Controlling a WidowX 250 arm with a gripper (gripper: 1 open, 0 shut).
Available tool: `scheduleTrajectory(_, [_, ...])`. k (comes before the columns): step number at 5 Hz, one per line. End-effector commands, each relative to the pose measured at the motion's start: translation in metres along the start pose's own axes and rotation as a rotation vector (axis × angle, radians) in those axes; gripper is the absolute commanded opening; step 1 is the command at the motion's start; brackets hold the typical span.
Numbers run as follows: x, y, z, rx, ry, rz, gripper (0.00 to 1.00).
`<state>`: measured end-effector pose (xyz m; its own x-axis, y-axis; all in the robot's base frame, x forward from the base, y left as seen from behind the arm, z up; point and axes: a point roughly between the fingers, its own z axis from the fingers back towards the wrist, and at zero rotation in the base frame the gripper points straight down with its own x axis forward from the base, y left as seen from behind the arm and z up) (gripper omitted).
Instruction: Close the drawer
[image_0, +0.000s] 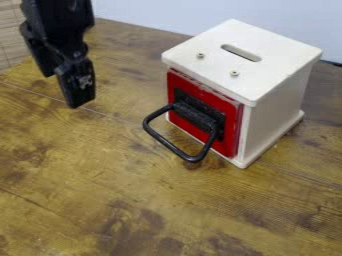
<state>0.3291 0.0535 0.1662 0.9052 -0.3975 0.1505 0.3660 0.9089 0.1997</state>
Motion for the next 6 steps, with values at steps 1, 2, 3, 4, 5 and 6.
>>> scheduleTrajectory(1, [-0.005,0.006,0.017,0.089,-0.053,0.051,1.00])
scheduleTrajectory(2, [-0.005,0.007,0.009,0.090,-0.058,0.072,1.00])
scheduleTrajectory(3, [-0.003,0.013,0.006,0.095,-0.056,0.110,1.00])
scheduleTrajectory(4, [-0.002,0.018,0.005,0.098,-0.052,0.151,1.00])
scheduleTrajectory(5, [-0.001,0.023,0.002,0.105,-0.048,0.189,1.00])
scheduleTrajectory(6, [-0.006,0.025,0.012,0.105,-0.050,0.199,1.00])
